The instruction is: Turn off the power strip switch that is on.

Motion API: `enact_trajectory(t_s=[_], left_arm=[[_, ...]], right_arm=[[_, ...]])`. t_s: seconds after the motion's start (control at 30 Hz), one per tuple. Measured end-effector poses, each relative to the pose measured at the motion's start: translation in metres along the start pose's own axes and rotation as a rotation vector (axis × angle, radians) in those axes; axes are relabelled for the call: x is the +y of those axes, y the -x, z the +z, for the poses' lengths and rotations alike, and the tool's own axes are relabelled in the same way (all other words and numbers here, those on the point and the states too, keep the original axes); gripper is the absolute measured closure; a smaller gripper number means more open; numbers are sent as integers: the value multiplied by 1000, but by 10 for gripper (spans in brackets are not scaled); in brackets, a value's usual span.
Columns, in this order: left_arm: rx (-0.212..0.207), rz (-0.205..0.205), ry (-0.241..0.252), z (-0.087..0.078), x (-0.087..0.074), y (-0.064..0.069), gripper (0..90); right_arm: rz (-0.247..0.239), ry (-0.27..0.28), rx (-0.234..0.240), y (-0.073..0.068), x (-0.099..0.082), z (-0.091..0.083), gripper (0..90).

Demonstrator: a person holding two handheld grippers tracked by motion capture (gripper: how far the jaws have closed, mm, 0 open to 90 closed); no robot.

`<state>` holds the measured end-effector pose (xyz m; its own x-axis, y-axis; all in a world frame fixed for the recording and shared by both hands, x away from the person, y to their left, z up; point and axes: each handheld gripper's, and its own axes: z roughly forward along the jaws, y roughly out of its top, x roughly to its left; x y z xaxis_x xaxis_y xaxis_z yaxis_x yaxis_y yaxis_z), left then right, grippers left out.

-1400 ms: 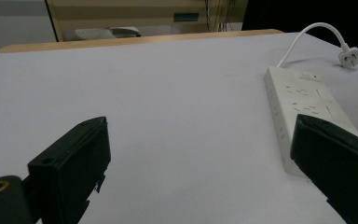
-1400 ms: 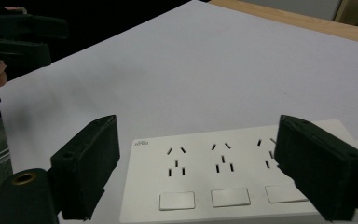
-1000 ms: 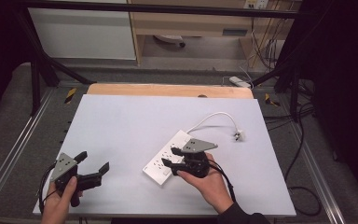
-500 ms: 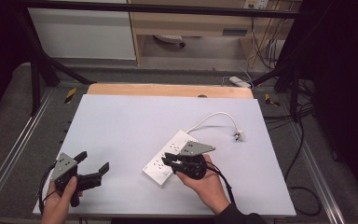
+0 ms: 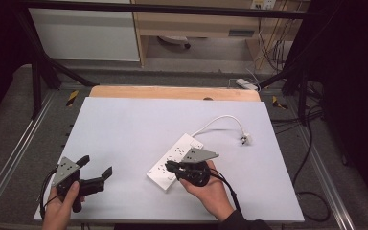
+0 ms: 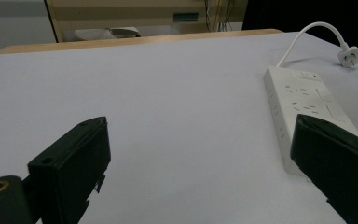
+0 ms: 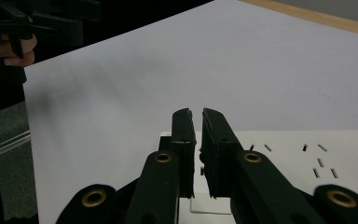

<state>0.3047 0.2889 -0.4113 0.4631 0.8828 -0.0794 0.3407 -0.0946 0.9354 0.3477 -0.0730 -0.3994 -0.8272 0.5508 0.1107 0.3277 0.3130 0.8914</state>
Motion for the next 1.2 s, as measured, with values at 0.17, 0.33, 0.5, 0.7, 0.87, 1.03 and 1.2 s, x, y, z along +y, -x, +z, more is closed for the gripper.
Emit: enact_trajectory(t_s=[0.17,0.33,0.5,0.7,0.87,1.03,1.2], left_arm=[[-1,1,0,0,0,0,47],[-2,2,-2,0,0,0,47],[-2,5,-4,0,0,0,47],[-2,6,-4,0,0,0,47],[-2,9,-5,0,0,0,47],[-1,11,-8,1,0,0,47],[-2,13,-10,1,0,0,47]], right_arm=[[-1,-7,5,-2,-2,2,843],[-4,-19,10,-4,-5,4,848],[-4,-28,16,-5,-8,6,850],[-2,-36,17,-6,-11,8,850],[-4,-41,14,-5,-13,9,859],[-6,-47,14,-5,-15,10,876],[1,-50,17,-4,-18,11,888]])
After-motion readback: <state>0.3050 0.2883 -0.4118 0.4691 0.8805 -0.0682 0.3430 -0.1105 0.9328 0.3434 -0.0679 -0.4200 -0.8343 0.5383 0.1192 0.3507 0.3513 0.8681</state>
